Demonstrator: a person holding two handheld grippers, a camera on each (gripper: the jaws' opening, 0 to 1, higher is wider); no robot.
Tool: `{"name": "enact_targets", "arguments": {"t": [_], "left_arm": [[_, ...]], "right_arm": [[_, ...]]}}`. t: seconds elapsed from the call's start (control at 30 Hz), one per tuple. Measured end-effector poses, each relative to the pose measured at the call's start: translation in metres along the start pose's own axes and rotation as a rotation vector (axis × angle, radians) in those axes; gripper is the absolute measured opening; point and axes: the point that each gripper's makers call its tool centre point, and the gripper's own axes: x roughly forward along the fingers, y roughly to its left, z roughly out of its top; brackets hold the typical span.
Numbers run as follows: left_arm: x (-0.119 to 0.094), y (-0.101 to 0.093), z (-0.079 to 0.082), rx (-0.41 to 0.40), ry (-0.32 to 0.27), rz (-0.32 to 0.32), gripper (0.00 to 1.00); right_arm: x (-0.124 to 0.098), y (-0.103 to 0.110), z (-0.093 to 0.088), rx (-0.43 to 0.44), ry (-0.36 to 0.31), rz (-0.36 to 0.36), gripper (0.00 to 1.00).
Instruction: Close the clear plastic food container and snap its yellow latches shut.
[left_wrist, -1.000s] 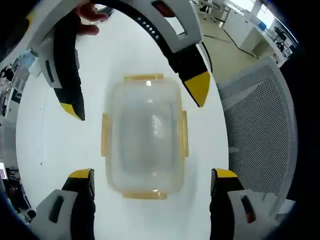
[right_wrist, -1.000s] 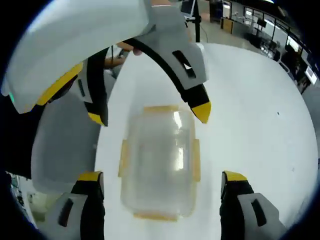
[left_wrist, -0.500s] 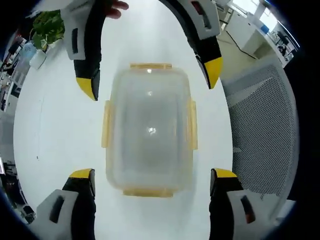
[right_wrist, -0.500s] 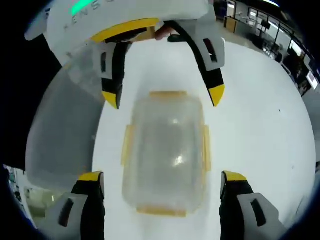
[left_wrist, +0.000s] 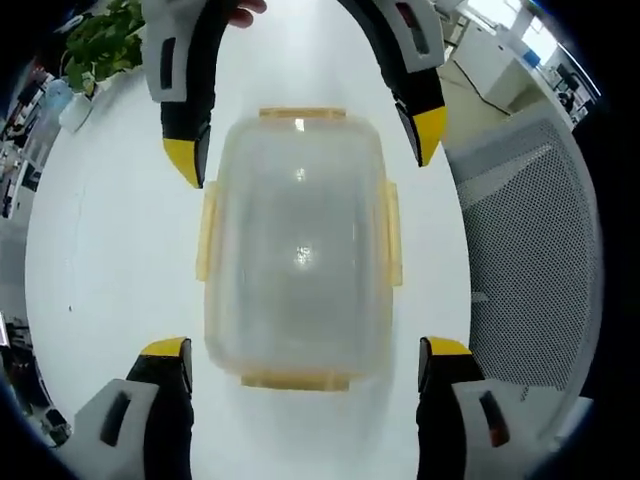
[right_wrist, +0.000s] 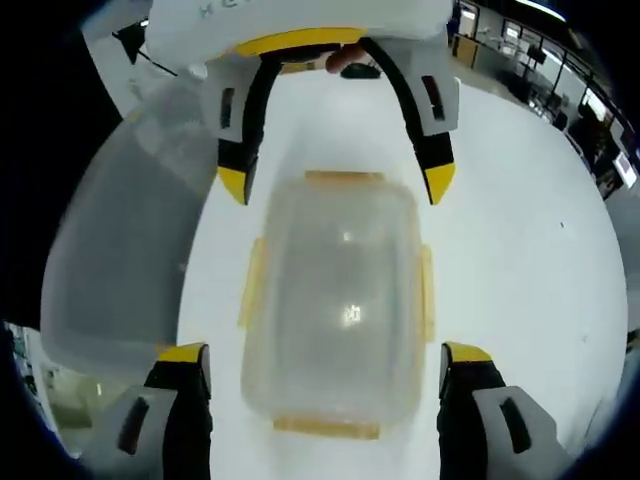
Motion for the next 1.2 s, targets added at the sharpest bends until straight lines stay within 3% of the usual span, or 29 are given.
{"name": "enact_targets", "arguments": {"t": [0.17, 0.53, 0.7, 0.77, 1.0, 1.2], "left_arm": [[0.003, -0.002, 0.003, -0.002, 0.002, -0.007, 0.94], [0.013, -0.006, 0.002, 0.010, 0.003, -0.001, 0.95], [0.015, -0.008, 0.001, 0.004, 0.003, -0.008, 0.83], [0.019, -0.014, 0.000, 0.008, 0.008, -0.025, 0.84], [0.025, -0.013, -0.001, 0.019, 0.016, 0.024, 0.88], [0.023, -0.013, 0.000, 0.012, -0.021, 0.034, 0.87]], "right_arm": [[0.004, 0.004, -0.006, -0.033, 0.019, 0.005, 0.95], [0.011, 0.002, -0.012, -0.001, 0.011, -0.010, 0.95], [0.014, 0.001, -0.013, -0.007, 0.027, -0.014, 0.89], [0.017, 0.002, -0.015, -0.009, 0.044, -0.018, 0.87], [0.018, 0.002, -0.015, -0.020, 0.049, -0.041, 0.88], [0.018, 0.001, -0.013, -0.020, 0.035, -0.057, 0.88]]}}
